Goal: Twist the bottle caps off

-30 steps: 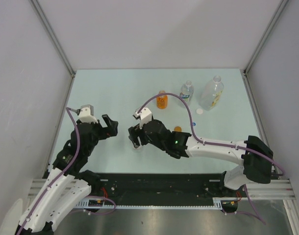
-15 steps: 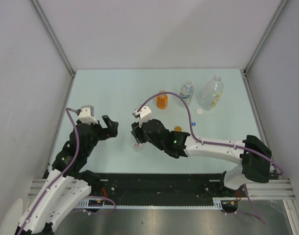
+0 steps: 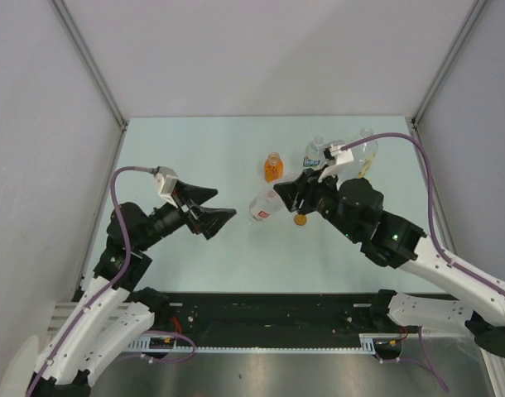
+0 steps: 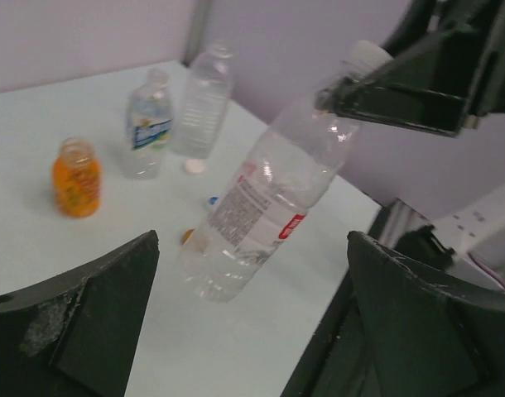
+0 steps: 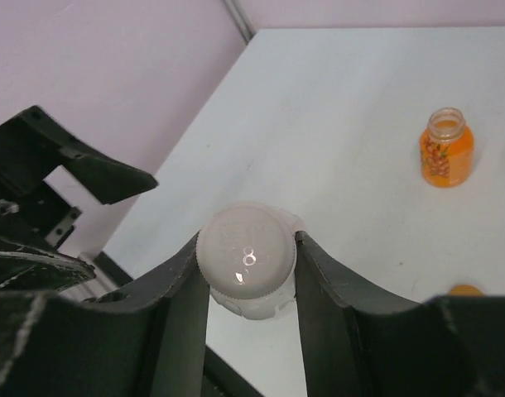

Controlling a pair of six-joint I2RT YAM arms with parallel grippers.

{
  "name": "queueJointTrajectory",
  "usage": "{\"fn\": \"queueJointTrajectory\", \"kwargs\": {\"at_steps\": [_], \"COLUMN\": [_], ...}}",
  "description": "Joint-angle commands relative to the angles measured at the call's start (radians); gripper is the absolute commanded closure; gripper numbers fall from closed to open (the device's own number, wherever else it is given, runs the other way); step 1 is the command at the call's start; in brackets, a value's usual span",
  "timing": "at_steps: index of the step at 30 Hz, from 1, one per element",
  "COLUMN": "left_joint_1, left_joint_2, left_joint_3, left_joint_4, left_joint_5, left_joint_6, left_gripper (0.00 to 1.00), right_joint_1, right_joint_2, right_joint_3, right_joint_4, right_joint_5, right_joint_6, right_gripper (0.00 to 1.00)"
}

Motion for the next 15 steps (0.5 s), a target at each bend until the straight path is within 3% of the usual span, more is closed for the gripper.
{"fn": "queueJointTrajectory", "kwargs": {"at_steps": [1, 6, 10, 15], "left_joint_1": [0.003, -0.034, -0.130, -0.220], "left_joint_2": [0.103, 0.149, 0.215, 0.287], "left_joint_3": [0.033, 0.079, 0.151, 0.194], "left_joint_4": [0.284, 0.313, 0.191, 0.138], "left_joint_5": [0.375, 0.406, 0.411, 0.386], "left_joint_6": [-0.037, 0.033, 0.168, 0.209], "left_gripper": [0.00, 0.00, 0.00, 0.00], "right_joint_1": [-0.040, -0.063, -0.106, -0.150], "right_joint_2": [-0.073, -0.148, -0.170, -0.171], "right_joint_3": [0.004, 0.000, 0.000, 0.000], "right_joint_4": [-0.092, -0.101, -0.080, -0.059], "right_joint_5": [-0.170, -0.242, -0.330, -0.451], "right_joint_6": [0.115, 0.167, 0.202, 0.236], "right_gripper": [1.00, 1.00, 1.00, 1.00]}}
